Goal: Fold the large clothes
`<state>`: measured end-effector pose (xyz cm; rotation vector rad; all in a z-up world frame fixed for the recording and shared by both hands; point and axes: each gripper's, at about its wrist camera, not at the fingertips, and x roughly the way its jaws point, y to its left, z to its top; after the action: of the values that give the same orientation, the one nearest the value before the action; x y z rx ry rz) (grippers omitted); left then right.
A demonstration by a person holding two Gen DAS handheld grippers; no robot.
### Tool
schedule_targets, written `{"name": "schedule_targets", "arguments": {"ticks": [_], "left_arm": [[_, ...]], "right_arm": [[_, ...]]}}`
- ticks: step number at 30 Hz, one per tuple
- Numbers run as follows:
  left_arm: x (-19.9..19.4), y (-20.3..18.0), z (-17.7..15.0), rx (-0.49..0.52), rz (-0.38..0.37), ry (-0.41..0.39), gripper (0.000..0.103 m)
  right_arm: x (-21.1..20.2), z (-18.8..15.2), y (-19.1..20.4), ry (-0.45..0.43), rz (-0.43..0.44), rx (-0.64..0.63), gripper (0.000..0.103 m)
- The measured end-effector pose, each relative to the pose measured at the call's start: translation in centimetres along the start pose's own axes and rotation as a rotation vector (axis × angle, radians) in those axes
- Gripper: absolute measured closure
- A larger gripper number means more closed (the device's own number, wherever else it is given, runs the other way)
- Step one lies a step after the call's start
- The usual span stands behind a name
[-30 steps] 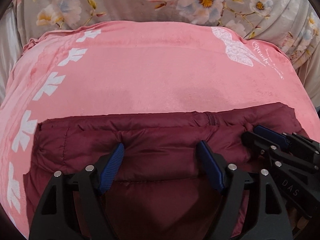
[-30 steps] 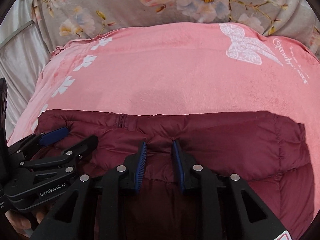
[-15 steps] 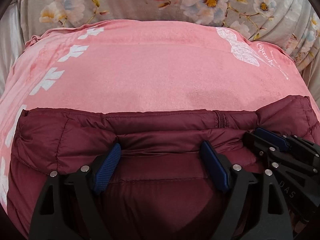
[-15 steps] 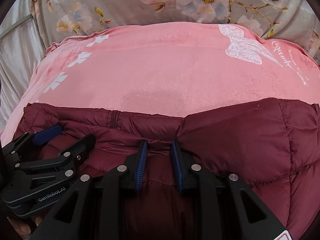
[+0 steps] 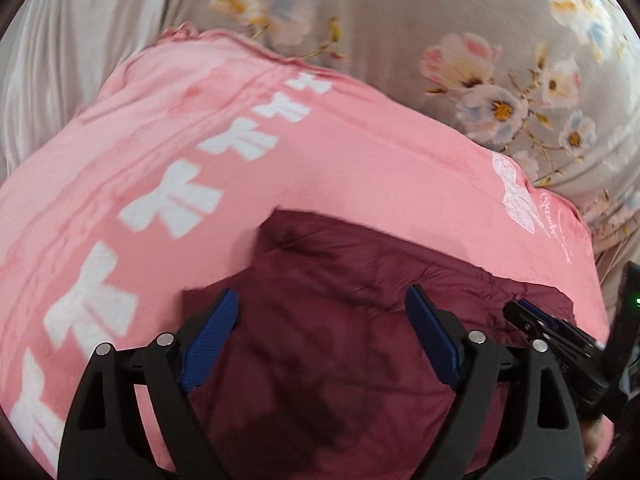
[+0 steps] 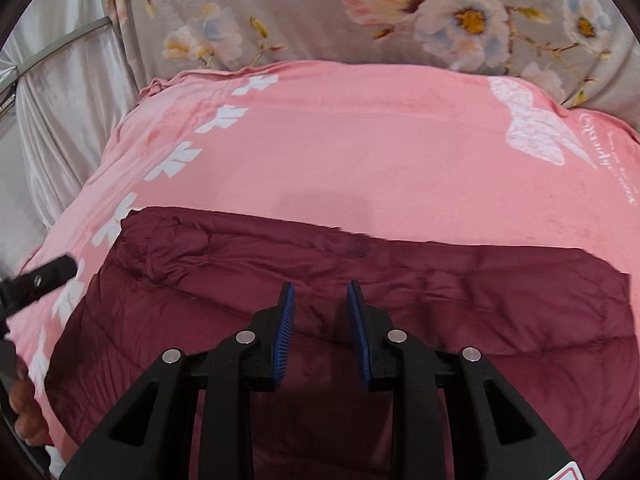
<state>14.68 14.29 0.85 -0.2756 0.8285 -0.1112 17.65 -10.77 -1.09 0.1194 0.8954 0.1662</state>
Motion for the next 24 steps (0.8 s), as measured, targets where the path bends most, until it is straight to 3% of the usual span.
{"name": "schedule_targets", "arguments": {"ticks": [4,11,15,18,21,24], "left_arm": [[-0.5,2.7,-2.1,-0.046,-0.021,0.056,0.020],[-0.6,4.9,-5.8,-0.047,0.030,0.137,0.015],[0.2,6.6,-7.5,-0.137,-0.036,0.195,0.009],[0.1,5.6,-7.6,-0.126,-0.053,0.175,0.009],[0.8,4.1,-7.4,-0.130,-0.142,0.206,0.017],[0.5,2.8,-7.0,-0.103,-0.113,0.196,0.035]], "right_arm": [[2.4,0.3,0.9,0.058,0.034,0.034,0.082],[3.9,-0.6,0.8,0.078,0.031,0.043,0.084],[4.0,-0.8,1.0,0.066,0.009,0.020,0.085],[3.6,-0.7,0.4,0.061,0.038,0.042,0.085],[0.5,-0.8,-1.5,0.027,0.100,0.143,0.085],[-4.8,-2.5,-3.3,-0.030,0.095,0.172,0.085]]}}
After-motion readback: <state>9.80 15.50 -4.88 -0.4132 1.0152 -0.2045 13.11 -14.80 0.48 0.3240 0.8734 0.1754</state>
